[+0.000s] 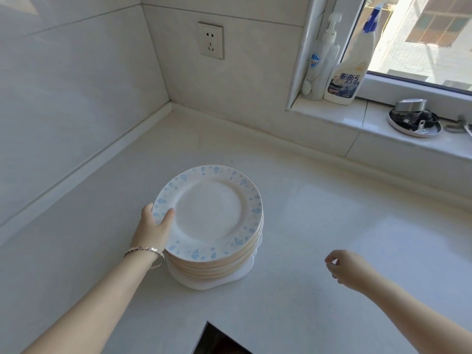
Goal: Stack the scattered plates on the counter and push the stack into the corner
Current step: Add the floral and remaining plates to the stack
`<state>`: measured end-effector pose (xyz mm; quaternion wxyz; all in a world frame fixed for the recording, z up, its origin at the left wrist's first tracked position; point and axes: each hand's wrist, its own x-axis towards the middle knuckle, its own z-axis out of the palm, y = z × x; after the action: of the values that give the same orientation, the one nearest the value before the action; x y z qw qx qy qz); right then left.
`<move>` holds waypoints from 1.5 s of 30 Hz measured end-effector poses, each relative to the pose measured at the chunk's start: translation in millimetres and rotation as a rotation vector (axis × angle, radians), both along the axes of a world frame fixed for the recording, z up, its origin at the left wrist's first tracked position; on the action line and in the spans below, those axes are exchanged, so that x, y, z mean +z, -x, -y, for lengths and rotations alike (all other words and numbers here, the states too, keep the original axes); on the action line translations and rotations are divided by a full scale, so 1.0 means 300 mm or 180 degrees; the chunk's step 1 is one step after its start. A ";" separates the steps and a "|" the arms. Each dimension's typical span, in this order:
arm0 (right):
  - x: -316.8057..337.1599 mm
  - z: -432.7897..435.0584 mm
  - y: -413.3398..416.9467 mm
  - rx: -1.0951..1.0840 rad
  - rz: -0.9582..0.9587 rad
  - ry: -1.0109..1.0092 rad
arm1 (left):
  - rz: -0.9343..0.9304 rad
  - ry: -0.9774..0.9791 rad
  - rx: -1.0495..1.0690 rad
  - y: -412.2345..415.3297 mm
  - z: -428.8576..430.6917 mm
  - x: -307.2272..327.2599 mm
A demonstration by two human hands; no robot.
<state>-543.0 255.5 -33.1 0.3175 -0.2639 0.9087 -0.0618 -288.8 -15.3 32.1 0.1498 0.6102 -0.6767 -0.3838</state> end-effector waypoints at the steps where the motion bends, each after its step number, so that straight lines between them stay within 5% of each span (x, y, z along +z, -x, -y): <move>1: -0.002 0.002 -0.004 0.0012 0.0009 -0.0013 | -0.0188 -0.0104 0.0117 0.010 -0.006 -0.008; 9: -0.011 0.013 -0.018 0.0030 0.0095 -0.0009 | -0.0351 -0.0106 0.0425 0.031 -0.028 -0.023; 14: -0.019 0.017 -0.020 0.0059 0.0126 -0.0027 | 0.0291 -0.0104 0.0131 0.040 -0.016 -0.006; 17: -0.018 0.018 -0.018 0.0032 0.0159 0.0006 | 0.1263 0.0685 -0.0315 0.072 -0.069 0.024; 21: -0.018 -0.015 -0.003 -0.0143 0.0153 0.0036 | 0.0551 0.2270 -0.1361 0.190 -0.176 0.035; 25: -0.003 -0.108 0.035 -0.0490 0.0155 0.0013 | -0.0023 0.0529 -0.2267 0.391 -0.329 0.087; 32: 0.034 -0.427 0.141 -0.1080 0.0123 -0.0072 | 0.0699 -0.0581 -0.3250 0.755 -0.611 -0.044; 38: 0.043 -0.816 0.275 -0.1794 0.0158 0.0053 | 0.1081 -0.1156 -0.3403 1.049 -0.957 -0.137; 45: 0.001 -1.253 0.490 -0.1971 0.0211 -0.0103 | 0.0988 -0.2239 -0.2781 1.341 -1.432 -0.204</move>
<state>-689.9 631.4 -32.7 0.3173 0.0326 0.9359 -0.1496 -691.0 414.3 -29.0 -0.3352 0.3365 -0.7116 -0.5178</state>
